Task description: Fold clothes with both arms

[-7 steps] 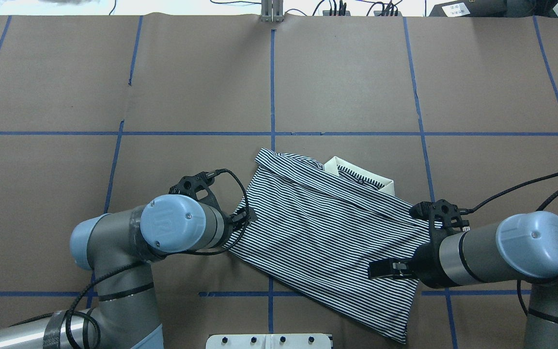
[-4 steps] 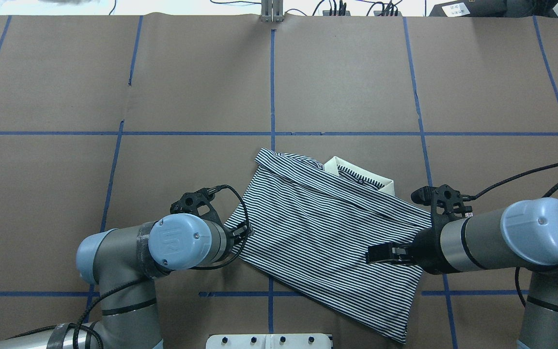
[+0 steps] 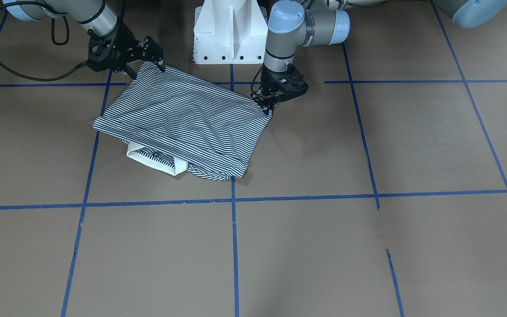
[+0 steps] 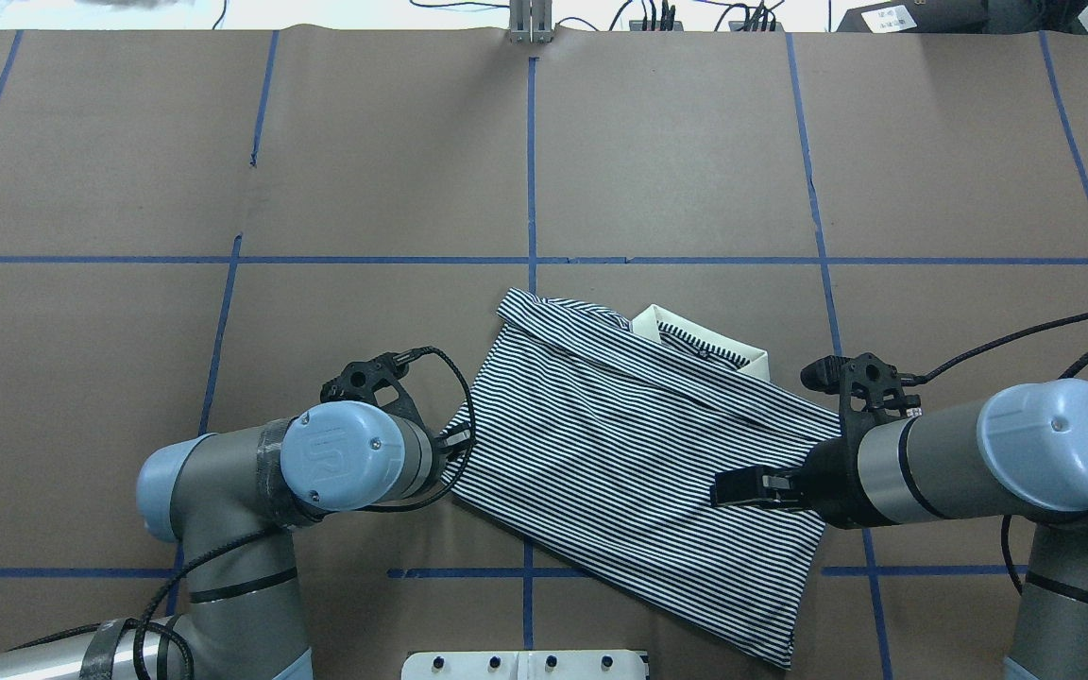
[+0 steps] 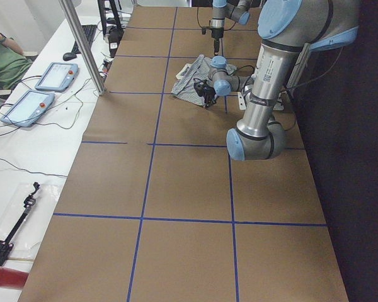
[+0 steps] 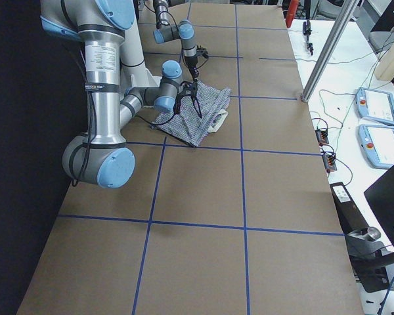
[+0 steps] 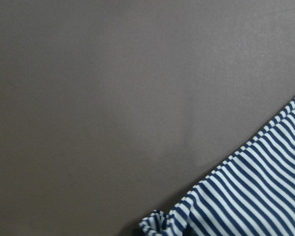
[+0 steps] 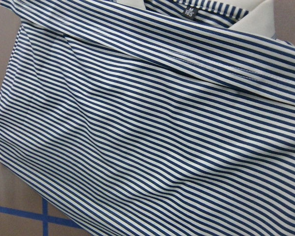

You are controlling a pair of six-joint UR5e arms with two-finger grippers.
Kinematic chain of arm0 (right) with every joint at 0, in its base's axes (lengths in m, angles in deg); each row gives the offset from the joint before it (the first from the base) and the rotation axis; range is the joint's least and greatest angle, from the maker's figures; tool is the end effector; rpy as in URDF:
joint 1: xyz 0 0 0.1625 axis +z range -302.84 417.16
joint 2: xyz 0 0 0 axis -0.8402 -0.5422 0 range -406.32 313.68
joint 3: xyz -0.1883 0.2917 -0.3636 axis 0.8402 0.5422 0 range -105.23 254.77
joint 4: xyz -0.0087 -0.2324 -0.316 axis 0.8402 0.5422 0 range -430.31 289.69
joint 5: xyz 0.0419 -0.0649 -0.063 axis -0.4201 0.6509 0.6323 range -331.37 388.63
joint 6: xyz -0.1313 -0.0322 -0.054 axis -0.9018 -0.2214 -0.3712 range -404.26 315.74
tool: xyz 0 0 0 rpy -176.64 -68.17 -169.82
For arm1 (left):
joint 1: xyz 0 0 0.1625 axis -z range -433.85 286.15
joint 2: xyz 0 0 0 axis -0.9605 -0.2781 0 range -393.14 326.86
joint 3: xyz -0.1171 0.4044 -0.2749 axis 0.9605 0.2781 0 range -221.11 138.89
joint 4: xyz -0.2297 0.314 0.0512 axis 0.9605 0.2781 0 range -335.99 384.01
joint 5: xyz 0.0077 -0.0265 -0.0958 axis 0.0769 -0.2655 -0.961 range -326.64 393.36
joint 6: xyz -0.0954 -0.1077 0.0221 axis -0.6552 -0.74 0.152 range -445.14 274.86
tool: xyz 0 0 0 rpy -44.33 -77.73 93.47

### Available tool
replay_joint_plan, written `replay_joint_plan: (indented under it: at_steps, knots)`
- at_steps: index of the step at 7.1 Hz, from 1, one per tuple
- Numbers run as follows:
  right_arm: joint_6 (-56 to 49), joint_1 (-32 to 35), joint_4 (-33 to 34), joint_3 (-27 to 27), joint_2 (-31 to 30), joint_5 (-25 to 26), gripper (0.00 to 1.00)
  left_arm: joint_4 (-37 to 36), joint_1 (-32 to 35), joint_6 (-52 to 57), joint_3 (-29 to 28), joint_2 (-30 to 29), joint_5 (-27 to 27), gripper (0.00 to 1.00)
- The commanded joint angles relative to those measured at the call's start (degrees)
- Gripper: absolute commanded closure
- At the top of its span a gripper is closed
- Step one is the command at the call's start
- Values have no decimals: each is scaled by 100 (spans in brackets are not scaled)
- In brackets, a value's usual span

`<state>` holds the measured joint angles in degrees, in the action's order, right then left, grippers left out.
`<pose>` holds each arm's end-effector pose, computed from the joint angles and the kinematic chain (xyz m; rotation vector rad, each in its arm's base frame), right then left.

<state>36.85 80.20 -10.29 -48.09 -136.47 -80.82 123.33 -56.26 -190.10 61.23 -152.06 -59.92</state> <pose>-0.4056 -0.2647 0.4403 0.0049 -1.1234 0.0348 0.6258 -0.3295 0.3745 -0.0337 0.8937 -0.5051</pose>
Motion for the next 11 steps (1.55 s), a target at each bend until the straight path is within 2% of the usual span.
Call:
replay_joint_plan:
  at_steps: [1, 4, 5, 7, 10, 11]
  knots:
    - [1, 7, 0, 17, 6, 2, 0, -18, 269, 238, 14, -9, -23, 100]
    - [1, 16, 0, -1, 6, 2, 0, 70, 1253, 1239, -327, -105, -41, 100]
    - [1, 42, 0, -1, 6, 2, 0, 166, 1560, 1486, -833, -410, -32, 100]
    - [-8, 69, 0, 8, -2, 2, 0, 1138, 1922, 1829, -2204, -1052, -23, 100]
    - [-8, 69, 0, 34, 32, 11, 0, 1493, 2231, 2340, -3137, -1860, -6, 100]
    - [-8, 69, 0, 43, 41, 11, 0, 2051, 2240, 2367, -3611, -1985, 3, 100]
